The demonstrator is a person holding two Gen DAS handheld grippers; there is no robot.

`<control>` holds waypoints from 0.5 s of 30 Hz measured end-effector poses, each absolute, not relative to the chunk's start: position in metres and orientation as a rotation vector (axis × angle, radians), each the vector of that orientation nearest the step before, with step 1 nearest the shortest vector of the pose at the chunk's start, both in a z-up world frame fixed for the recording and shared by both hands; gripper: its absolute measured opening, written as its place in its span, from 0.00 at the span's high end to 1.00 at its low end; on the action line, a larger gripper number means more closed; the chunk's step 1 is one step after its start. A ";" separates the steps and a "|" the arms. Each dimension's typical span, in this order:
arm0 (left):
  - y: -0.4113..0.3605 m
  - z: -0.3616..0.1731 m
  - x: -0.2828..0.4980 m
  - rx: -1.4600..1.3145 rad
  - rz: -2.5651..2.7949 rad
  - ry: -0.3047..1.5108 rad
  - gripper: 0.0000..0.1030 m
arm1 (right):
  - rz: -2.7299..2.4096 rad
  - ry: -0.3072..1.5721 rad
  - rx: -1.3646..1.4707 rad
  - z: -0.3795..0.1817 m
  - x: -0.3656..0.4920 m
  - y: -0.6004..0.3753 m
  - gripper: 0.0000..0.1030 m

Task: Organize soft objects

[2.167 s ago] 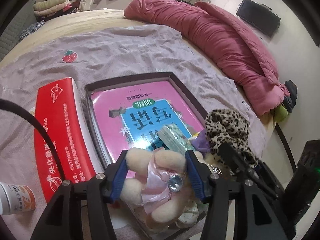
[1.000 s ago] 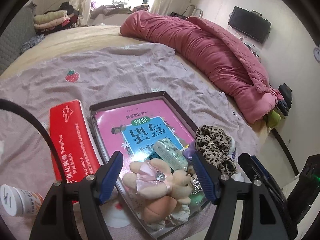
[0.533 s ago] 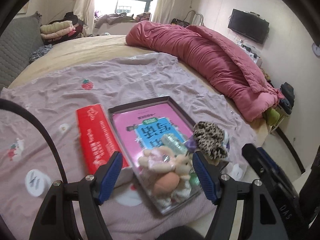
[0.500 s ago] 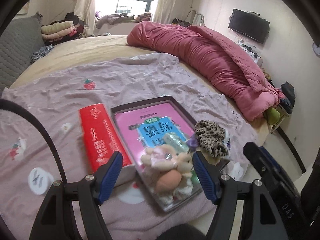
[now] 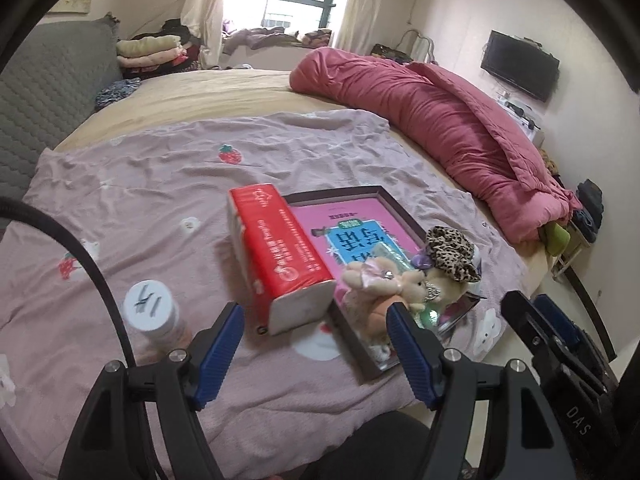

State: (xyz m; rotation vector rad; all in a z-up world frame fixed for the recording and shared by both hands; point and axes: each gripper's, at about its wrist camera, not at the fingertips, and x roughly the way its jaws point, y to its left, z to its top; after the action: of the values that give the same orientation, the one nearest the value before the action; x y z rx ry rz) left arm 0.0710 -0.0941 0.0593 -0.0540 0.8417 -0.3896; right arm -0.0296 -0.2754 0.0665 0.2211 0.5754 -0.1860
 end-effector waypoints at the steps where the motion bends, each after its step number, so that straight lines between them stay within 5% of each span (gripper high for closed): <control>1: -0.088 0.060 0.069 -0.056 -0.384 0.839 0.29 | -0.185 0.579 0.218 0.066 -0.031 -0.273 0.25; 15: -0.073 0.053 0.046 -0.062 -0.392 0.858 0.29 | -0.199 0.680 0.213 0.057 -0.045 -0.261 0.24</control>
State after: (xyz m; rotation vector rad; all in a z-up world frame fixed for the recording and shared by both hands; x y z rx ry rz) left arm 0.0458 -0.0730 0.0532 -0.0622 0.8579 -0.3918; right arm -0.0450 -0.2606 0.0574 0.2130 0.6804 -0.1990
